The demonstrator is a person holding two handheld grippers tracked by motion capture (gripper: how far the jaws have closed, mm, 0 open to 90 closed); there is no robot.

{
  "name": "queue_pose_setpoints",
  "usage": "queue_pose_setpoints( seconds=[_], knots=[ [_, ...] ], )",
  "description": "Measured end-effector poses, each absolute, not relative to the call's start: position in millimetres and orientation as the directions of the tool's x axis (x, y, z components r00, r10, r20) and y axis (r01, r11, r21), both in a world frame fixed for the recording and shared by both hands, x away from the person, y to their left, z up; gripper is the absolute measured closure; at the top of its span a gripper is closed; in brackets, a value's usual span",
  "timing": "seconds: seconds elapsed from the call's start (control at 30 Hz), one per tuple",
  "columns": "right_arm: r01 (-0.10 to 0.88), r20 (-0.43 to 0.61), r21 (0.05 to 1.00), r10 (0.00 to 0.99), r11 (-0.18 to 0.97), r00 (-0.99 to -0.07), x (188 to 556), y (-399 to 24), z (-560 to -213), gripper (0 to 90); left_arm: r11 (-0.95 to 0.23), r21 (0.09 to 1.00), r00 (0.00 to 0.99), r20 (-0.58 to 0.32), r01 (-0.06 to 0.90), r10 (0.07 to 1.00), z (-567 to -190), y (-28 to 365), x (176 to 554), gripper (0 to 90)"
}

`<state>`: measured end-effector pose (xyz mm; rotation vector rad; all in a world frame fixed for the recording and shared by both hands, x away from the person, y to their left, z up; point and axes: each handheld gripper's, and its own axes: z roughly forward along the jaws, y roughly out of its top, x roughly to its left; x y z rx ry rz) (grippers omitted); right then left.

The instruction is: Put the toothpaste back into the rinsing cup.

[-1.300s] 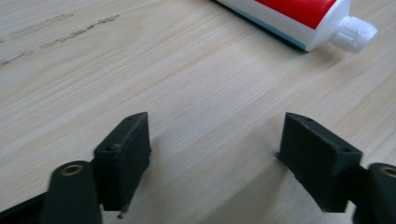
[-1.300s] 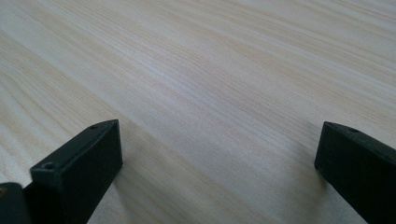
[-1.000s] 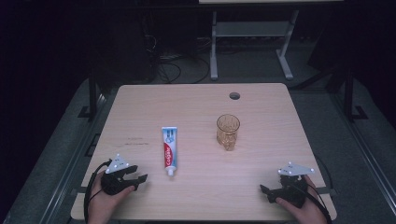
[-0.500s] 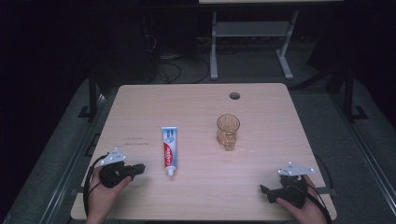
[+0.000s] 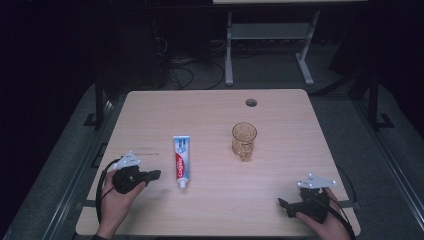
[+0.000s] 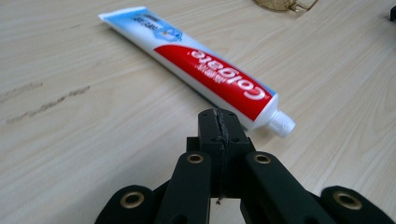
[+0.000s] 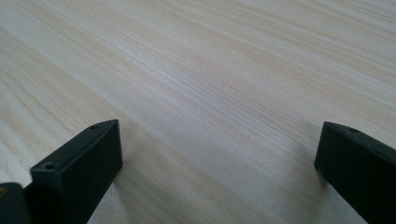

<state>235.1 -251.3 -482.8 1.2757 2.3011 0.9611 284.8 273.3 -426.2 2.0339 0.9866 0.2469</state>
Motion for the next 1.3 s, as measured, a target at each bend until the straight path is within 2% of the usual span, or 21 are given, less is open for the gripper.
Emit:
queue_pose_setpoints(
  seconds=[0.63,1.3],
  knots=[
    [0.608,0.029,0.701,0.837,0.373,-0.546,234.6,-251.1,-482.9,0.2,-0.376,0.770,0.730,-0.166,0.516,0.663,-416.7,225.2,315.2,90.0],
    [0.606,0.029,0.702,0.834,0.376,-0.551,234.5,-251.0,-482.9,0.2,-0.464,0.716,0.769,-0.159,0.521,0.619,-442.2,181.4,337.2,90.0]
  ],
)
